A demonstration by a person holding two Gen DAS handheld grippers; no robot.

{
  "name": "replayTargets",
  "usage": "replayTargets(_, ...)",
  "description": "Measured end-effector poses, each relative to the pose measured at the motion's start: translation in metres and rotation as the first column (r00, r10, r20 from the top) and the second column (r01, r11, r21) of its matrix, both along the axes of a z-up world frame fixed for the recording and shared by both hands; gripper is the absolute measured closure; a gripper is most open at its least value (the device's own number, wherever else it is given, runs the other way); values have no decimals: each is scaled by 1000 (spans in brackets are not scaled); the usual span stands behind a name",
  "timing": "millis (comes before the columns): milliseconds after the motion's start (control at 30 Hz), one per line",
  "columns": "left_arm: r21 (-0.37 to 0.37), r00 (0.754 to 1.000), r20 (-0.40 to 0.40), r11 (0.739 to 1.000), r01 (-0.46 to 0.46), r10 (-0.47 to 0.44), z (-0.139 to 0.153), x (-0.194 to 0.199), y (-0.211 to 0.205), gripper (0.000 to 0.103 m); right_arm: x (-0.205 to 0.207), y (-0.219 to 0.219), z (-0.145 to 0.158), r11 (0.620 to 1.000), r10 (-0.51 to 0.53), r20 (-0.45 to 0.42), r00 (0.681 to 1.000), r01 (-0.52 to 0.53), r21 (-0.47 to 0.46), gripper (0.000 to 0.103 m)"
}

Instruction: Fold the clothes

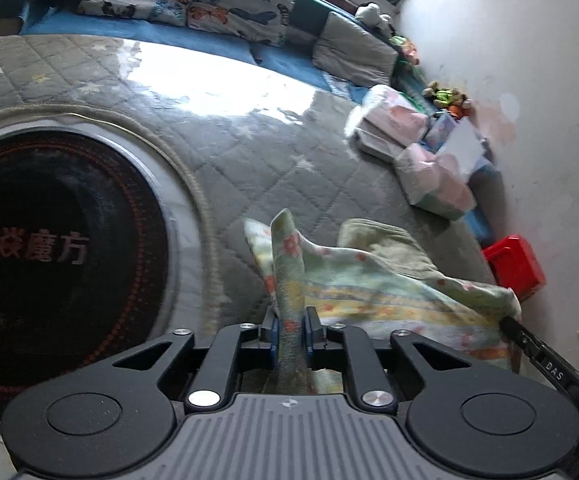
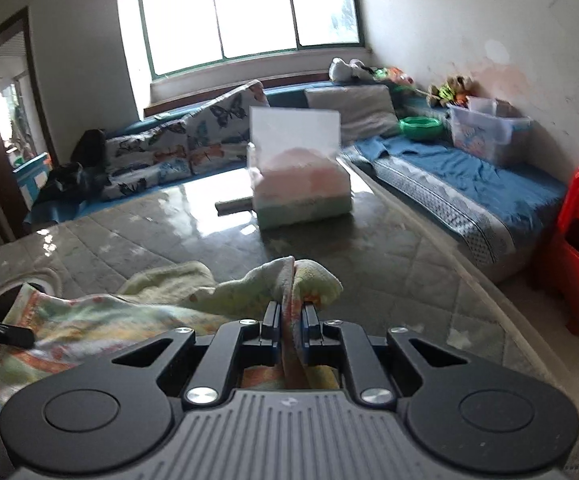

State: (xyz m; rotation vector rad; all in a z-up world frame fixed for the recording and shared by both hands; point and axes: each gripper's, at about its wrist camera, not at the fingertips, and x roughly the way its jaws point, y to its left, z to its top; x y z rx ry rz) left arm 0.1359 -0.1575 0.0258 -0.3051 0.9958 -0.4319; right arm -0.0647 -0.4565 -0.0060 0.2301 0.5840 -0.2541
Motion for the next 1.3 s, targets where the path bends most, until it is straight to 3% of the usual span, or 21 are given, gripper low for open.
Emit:
replayTargets(100,35,999,25,999,-30,29,2,4,6,77,2,-6,-9,999,-36,-32,999,36,5,91)
replayTargets(233,36,997,54,998,-60,58,7,9,14,77,-1,-13,-13,997,-81,-47,996,82,10,88)
replayTargets(500,-18,996,55,998,67,-66,10,4,-19,77,16,6,-10,999,26,-27,999,-25,30,86)
replayTargets(667,-23,992,37,992,125,-124,3,6,-39,77,37,19,-17,997,71,-47,996,-70,31,79)
replayTargets(967,-4,991,11,991,137,-137,-16,28,-56,77,59,19,-27,997,71,-80,994,-69,25,79)
replayTargets(1133,-33,990,21,990,140,-140,-10,29,-56,75,57,27,-19,995,97,-64,993,-95,25,76)
replayTargets(1300,-37,987,24,986,162,-162,-10,30,-67,74,55,51,-15,983,185,-63,981,-185,16,64)
